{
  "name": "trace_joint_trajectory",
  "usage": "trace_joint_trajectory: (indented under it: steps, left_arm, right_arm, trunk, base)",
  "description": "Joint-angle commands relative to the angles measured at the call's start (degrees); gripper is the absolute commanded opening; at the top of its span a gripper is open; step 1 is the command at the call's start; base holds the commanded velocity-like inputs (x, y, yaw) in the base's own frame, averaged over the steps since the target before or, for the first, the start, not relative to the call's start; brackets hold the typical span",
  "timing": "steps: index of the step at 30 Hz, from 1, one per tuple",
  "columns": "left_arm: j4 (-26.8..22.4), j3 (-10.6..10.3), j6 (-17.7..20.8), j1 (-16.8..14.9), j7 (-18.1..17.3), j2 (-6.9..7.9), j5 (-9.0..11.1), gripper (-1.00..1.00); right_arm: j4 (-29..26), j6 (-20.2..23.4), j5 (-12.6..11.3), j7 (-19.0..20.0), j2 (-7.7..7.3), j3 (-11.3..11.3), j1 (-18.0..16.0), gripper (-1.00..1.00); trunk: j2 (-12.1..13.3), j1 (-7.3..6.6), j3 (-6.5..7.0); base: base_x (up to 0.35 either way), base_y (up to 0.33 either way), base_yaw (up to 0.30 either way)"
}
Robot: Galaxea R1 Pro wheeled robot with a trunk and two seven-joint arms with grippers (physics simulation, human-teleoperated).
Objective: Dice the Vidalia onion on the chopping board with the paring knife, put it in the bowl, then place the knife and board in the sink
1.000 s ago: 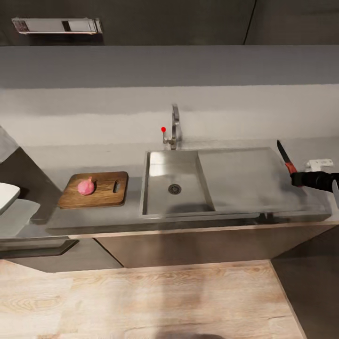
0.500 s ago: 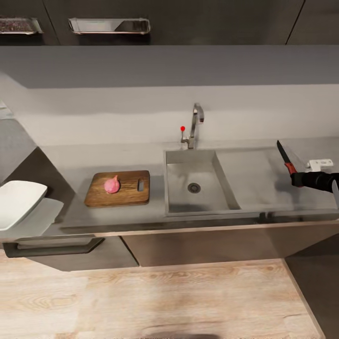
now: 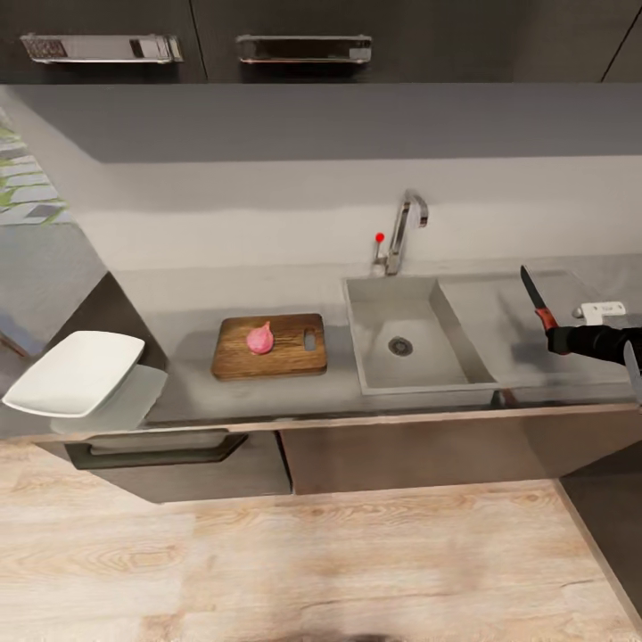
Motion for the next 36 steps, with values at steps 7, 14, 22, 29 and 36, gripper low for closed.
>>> trace_joint_trajectory:
  steps: [7,14,22,29,36]
  left_arm:
    - [0.25,-0.43,-0.4,-0.09,-0.22,-0.01,0.58,1.0]
    - [0.25,-0.43,-0.41,-0.09,-0.21,-0.01,0.58,1.0]
    - [0.25,-0.43,-0.42,-0.09,-0.24,0.06,0.58,1.0]
    - [0.25,-0.43,-0.42,-0.1,-0.2,0.08,0.58,1.0]
    - [0.25,-0.43,-0.41,-0.06,-0.19,0.08,0.58,1.0]
  right_arm:
    - [-0.06,0.17,0.69,0.5,0.43,-0.15,-0.07,-1.0]
    - [-0.06,0.15,0.69,0.5,0.45,-0.15,-0.07,-1.0]
    - [-0.06,0.17,0.69,0.5,0.56,-0.15,-0.07,-1.0]
    - [-0.06,0.14,0.78,0.44,1.56,-0.15,-0.07,-1.0]
    - [-0.06,0.14,0.84,0.41,2.0,-0.15,-0.07,-1.0]
  trunk:
    - [-0.11,0.02,-0.09]
    - [-0.11,0.02,-0.09]
    - [-0.11,0.02,-0.09]
    - [-0.11,0.02,-0.09]
    - [-0.11,0.02,-0.09]
  base:
    - [-0.137,0.316,0.0]
    - [-0.105,0.316,0.0]
    - [-0.008,0.316,0.0]
    - [0.0,0.316,0.0]
    - [0.0,0.316,0.0]
